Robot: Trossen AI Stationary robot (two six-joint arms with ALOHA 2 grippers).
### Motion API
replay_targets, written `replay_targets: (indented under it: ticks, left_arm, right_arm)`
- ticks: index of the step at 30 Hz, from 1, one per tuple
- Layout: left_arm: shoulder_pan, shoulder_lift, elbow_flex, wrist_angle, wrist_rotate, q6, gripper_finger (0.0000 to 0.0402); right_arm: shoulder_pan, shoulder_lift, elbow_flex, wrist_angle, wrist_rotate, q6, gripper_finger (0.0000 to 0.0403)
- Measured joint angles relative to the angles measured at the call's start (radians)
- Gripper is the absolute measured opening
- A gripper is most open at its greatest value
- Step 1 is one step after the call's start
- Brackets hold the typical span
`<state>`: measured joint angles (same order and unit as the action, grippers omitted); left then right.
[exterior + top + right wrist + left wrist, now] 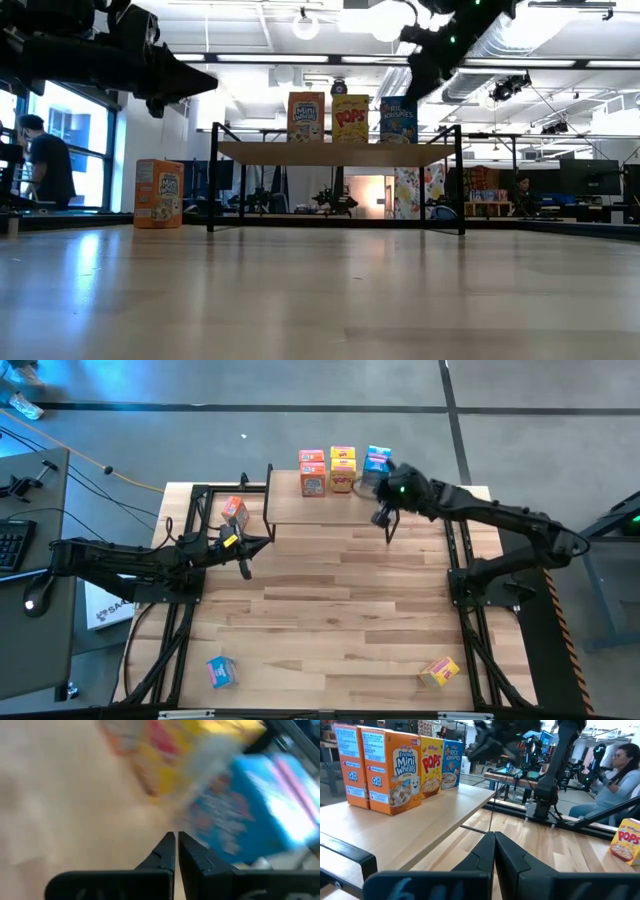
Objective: Stack cereal on shelf
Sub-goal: Put the yellow cereal box on the shelf aligned with the other yellow cereal box
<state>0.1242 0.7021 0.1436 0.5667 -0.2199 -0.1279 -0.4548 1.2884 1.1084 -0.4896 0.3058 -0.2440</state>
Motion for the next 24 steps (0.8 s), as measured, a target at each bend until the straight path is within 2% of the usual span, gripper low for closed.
replay_targets:
  ticks: [3,9,14,18,24]
  left_arm:
    - [0.0,0.0,0.0,-0.007,0.0,-0.018,0.0003]
    - [0.0,0.0,0.001,0.017,0.0,-0.02,0.0003]
    - [-0.003,0.0,0.001,0.012,0.062,-0.027,0.0003]
    - [-0.018,0.0,0.001,0.003,0.078,-0.027,0.0003]
    - [-0.047,0.013,0.001,-0.057,0.075,-0.011,0.0003]
  right_arm:
    - [0.088,-0.008,-0.042,0.081,-0.003,0.008,0.0]
    - [0.25,-0.02,-0.233,0.409,-0.009,0.069,0.0]
    - [0.378,-0.021,-0.325,0.606,-0.027,0.124,0.0]
    - [0.451,-0.021,-0.338,0.59,-0.019,0.158,0.0]
    - [0.532,-0.021,-0.287,0.415,-0.018,0.222,0.0001]
